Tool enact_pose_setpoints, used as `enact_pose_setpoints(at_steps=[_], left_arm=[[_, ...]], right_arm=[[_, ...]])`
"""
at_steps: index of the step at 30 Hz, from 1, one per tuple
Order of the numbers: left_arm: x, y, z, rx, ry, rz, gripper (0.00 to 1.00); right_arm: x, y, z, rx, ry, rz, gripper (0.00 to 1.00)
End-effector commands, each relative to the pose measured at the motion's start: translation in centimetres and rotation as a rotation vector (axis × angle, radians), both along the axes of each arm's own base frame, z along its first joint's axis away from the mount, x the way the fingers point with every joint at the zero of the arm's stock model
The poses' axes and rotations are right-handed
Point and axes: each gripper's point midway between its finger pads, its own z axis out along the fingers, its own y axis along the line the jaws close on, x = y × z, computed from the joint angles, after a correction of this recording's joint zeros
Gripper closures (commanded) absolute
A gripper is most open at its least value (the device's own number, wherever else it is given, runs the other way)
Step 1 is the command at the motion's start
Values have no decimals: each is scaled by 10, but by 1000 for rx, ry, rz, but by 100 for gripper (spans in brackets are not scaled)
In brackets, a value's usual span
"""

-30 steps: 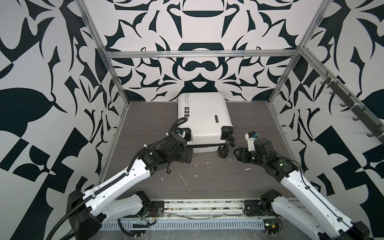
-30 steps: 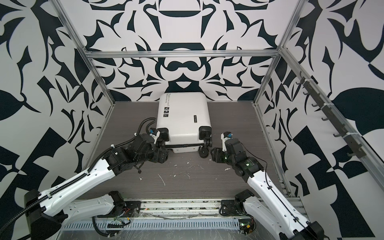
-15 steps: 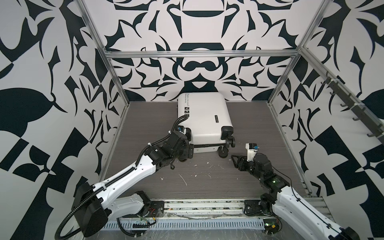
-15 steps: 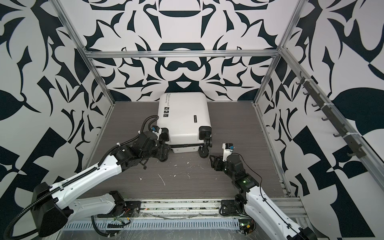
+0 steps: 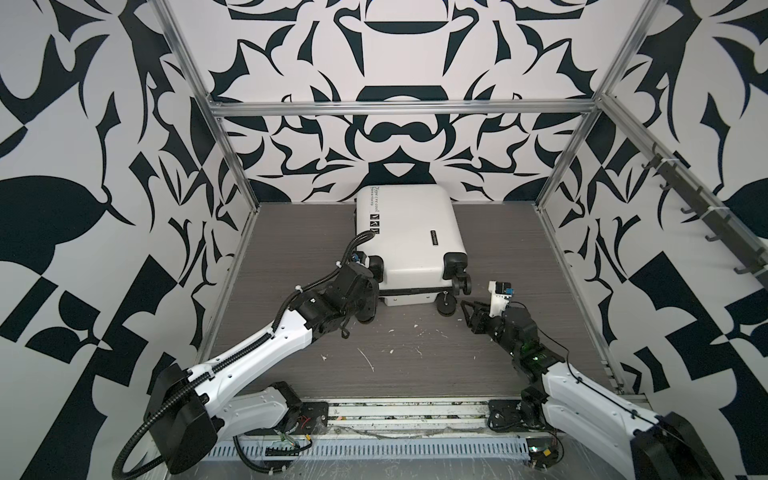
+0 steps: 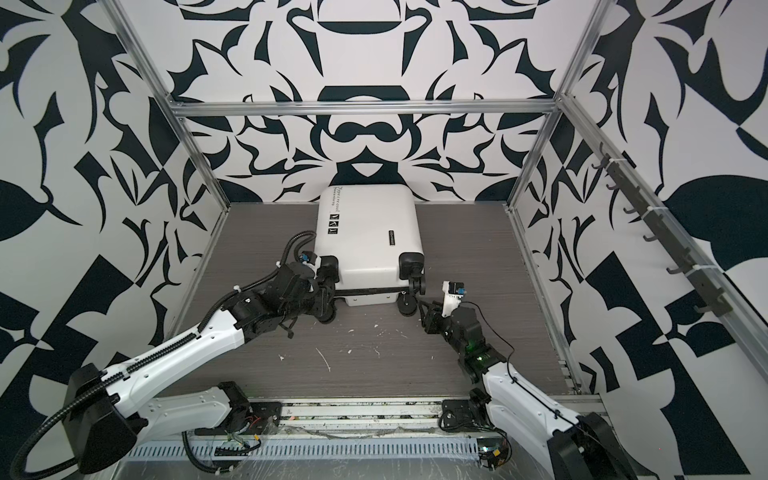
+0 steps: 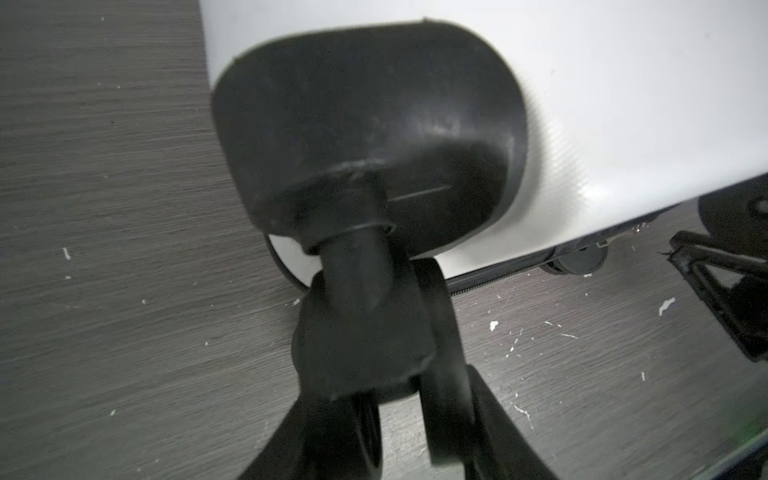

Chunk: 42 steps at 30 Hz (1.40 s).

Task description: Pack the luggage

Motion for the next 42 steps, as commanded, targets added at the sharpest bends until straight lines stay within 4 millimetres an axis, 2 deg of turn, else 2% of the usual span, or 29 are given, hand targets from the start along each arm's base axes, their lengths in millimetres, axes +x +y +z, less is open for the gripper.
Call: enact_pose_setpoints(at_steps=[1,4,5,9,11,13,20,23,30,35,38,42], left_arm=[[0,-10,-4,-12,6,-42,59],[0,-10,-3,-13,2,-43,61],[0,-9,-2,-13,2,-41,57],[0,-6,-2,1,6,-37,28],[0,-4,1,9,8,-34,20],[-1,-1,2,17,8,-33,17],[2,5,5,11,7,-28,18],[5,4,2,8,14,-26,22],[10,-7,4,-31,6,-42,42],[10,-11,0,-44,26,-49,54],[10,-14,-2,-57,35,-49,65],[10,-14,-4,-52,43,-49,88]], right_arm=[[6,20,30,43,-145,92,55],[6,29,31,40,-175,124,55],[6,31,32,39,-184,132,55],[7,41,33,19,-200,162,52],[8,44,32,18,-203,170,52],[8,46,32,19,-207,175,51],[8,56,27,27,-218,199,55],[9,59,29,32,-231,204,56],[12,62,29,36,-241,210,63],[15,60,24,36,-242,186,62],[17,60,23,39,-247,179,59],[21,58,23,31,-253,165,58]])
